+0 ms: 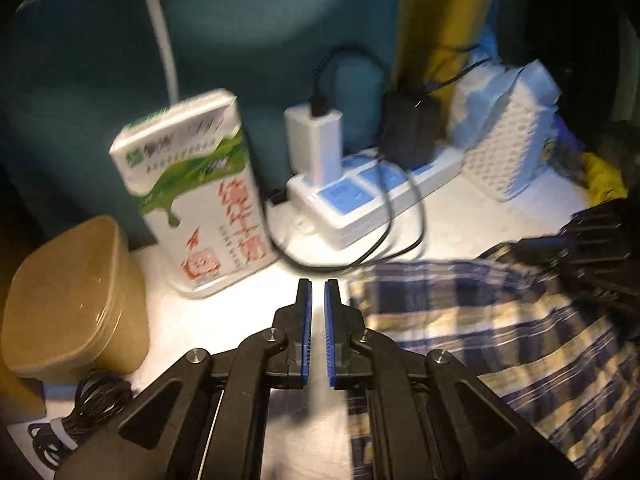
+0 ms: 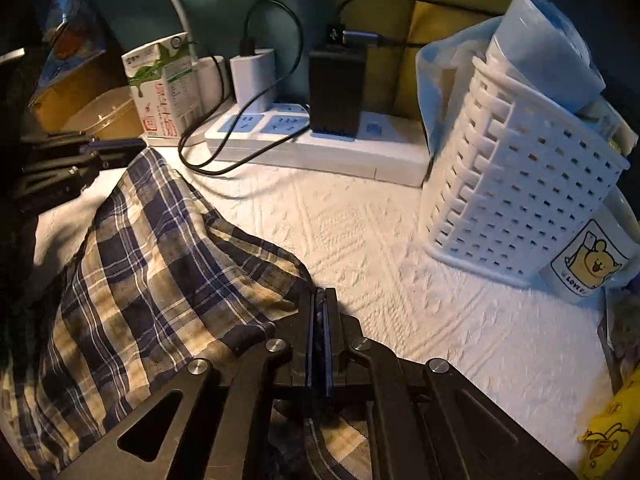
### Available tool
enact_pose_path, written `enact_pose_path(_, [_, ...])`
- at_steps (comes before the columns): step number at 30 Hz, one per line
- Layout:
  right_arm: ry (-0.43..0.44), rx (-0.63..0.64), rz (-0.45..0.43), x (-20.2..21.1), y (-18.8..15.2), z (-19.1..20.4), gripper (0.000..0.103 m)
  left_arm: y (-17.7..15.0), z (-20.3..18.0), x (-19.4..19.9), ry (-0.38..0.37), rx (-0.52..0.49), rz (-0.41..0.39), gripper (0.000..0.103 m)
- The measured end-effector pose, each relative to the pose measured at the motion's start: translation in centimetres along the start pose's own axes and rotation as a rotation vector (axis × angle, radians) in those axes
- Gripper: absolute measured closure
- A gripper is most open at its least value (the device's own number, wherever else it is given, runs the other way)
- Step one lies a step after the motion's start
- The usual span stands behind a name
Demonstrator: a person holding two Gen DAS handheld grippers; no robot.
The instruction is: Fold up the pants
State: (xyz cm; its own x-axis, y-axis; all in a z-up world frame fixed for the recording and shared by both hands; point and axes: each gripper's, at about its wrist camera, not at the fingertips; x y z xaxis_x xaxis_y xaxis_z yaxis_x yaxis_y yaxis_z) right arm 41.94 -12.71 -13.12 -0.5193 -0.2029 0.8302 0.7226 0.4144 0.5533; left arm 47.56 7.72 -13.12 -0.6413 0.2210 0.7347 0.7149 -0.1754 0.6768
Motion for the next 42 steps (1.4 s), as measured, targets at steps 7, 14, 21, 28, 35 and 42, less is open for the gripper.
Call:
enact_pose_path(7, [0.001,-0.018,-0.059,2.7,-0.1,1.0,0.085,-0.7,-0.2,3.8,-0.111,0.038,0.020,0.091])
enact_pose_path(14, [0.006,-0.035,-0.085,4.6,-0.7,2.3,0.064,-1.6,-1.1,3.4,-0.166,0.065,0.013,0.033])
enact_pose_path(21, [-0.009,-0.096,-0.119,6.9,-2.3,1.1,0.033,-2.1,-1.9,1.1,-0.153,0.052,0.075,0.103])
enact_pose_path(28, [0.000,-0.134,-0.092,7.8,-4.7,0.1,0.033,-3.6,-2.2,3.3,-0.062,0.010,0.107,0.103])
enact_pose_path(35, [0.003,-0.171,-0.033,6.5,-6.8,0.6,0.033,-4.5,0.5,4.5,-0.047,0.129,0.085,0.102])
enact_pose_path(42, [0.009,-0.183,-0.083,9.1,-8.1,0.9,0.033,-5.2,0.1,9.6,-0.115,0.161,0.044,0.057])
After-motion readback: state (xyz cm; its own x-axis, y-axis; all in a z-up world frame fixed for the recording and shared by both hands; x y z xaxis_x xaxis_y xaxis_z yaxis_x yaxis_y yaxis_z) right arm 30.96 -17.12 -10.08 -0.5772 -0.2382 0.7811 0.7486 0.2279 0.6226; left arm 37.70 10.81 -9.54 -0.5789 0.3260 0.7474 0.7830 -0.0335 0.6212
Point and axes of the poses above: each gripper's, at about its wrist camera, not at the fingertips, and x roughly against the way its jaws point, z to its left, y to its top, and after that the axes turned 5 degrees about -y, right-handed
